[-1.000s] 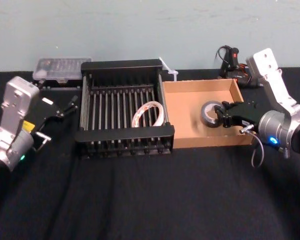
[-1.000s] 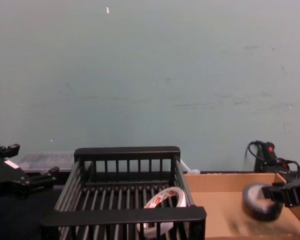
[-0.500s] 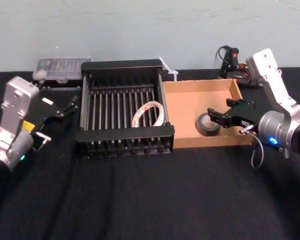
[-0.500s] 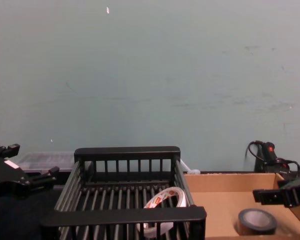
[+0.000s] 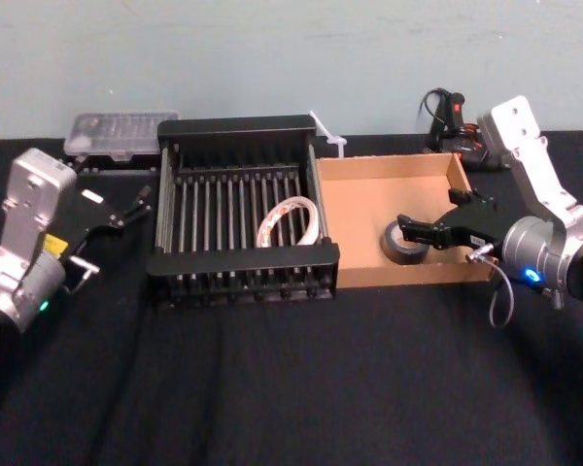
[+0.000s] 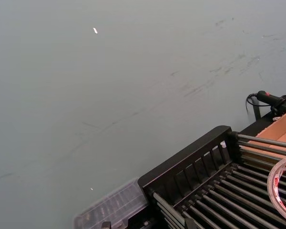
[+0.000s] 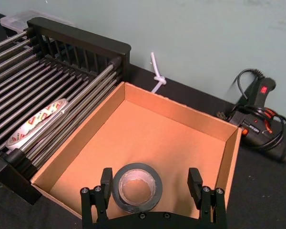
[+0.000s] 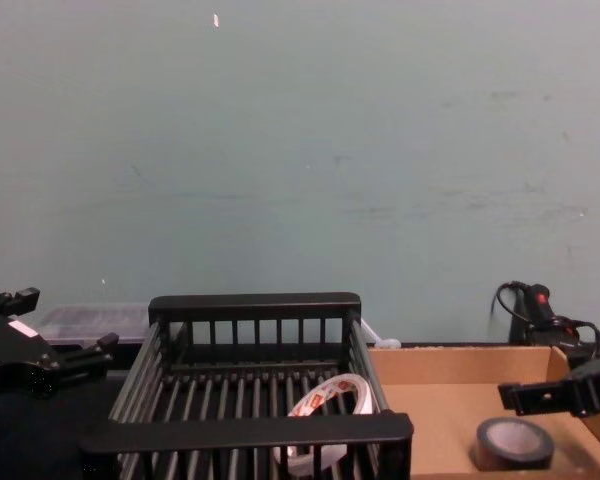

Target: Pick up the white tape and place it into the black box , Pick up the silver tape and place it into the brown box.

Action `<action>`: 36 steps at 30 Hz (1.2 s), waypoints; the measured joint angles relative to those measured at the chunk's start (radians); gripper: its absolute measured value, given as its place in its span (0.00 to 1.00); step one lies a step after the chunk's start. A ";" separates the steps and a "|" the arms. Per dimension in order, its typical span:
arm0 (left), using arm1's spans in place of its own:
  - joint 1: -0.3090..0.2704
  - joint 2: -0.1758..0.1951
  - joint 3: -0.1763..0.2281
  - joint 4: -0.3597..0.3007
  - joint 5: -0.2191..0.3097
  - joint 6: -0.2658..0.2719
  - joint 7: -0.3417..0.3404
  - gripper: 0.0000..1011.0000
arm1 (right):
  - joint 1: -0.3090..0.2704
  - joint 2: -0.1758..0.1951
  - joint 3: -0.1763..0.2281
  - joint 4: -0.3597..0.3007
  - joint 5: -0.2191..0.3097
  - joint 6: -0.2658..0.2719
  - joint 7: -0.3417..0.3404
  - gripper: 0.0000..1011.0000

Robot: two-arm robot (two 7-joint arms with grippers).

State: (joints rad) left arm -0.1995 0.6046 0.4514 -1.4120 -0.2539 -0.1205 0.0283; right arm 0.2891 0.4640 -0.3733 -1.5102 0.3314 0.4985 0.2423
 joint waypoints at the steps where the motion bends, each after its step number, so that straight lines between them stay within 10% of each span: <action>1: 0.000 0.000 0.000 0.000 0.000 0.000 0.000 0.99 | -0.006 0.002 0.002 -0.005 -0.010 -0.013 0.000 0.99; 18: 0.000 0.000 0.000 0.000 0.000 0.000 0.000 0.99 | -0.163 -0.009 0.055 -0.054 -0.202 -0.403 -0.179 0.99; 36: 0.000 0.000 0.000 0.000 0.000 0.000 0.000 0.99 | -0.252 -0.047 0.121 -0.040 -0.242 -0.444 -0.255 0.99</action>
State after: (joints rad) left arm -0.1995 0.6047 0.4513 -1.4120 -0.2539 -0.1205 0.0283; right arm 0.0374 0.4171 -0.2523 -1.5506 0.0892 0.0548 -0.0127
